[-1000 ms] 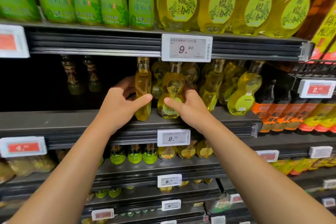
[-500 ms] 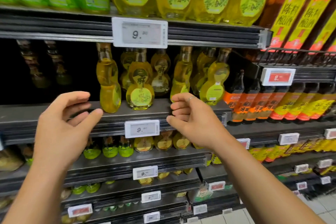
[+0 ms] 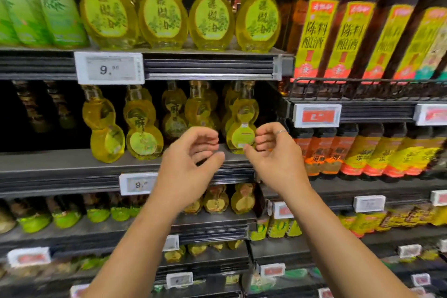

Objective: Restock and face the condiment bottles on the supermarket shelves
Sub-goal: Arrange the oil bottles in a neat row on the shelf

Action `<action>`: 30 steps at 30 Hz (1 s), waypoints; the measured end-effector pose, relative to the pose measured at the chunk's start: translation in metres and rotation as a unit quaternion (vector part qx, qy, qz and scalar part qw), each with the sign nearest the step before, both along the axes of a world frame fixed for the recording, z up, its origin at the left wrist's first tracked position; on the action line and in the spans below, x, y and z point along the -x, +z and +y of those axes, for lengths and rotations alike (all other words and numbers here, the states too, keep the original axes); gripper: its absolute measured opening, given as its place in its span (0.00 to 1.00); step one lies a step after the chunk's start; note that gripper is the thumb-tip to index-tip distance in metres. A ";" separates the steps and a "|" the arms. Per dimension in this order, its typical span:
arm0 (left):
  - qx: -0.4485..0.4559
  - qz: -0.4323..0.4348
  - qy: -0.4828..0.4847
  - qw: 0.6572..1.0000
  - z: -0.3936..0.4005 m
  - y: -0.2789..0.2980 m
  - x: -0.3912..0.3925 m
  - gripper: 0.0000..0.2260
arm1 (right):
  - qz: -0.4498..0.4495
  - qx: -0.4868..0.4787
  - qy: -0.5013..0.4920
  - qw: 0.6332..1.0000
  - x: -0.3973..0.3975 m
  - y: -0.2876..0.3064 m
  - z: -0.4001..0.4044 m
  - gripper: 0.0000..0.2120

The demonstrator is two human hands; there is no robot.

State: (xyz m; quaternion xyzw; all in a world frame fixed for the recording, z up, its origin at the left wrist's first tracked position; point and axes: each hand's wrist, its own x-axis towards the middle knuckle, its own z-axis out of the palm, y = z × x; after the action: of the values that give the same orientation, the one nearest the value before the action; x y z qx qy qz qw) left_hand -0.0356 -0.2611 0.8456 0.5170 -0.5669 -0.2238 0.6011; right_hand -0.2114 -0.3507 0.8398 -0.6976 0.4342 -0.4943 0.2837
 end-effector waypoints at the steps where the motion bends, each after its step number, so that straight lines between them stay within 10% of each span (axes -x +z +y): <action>1: -0.006 -0.015 -0.005 1.000 -0.007 0.003 0.009 0.16 | 0.013 0.009 -0.014 1.000 0.001 -0.001 -0.003 0.17; 7: -0.075 -0.250 0.061 0.963 -0.040 0.003 0.034 0.30 | 0.056 0.011 -0.060 0.997 -0.005 -0.018 -0.012 0.31; 30: -0.042 -0.122 -0.019 0.991 -0.047 -0.024 0.021 0.18 | 0.020 -0.102 0.071 0.992 0.003 -0.011 -0.023 0.38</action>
State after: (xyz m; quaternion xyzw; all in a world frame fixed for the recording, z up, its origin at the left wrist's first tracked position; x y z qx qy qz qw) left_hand -0.0562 -0.3085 0.8219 0.5544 -0.6356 -0.1944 0.5009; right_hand -0.2146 -0.3741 0.8290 -0.7036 0.4374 -0.4121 0.3792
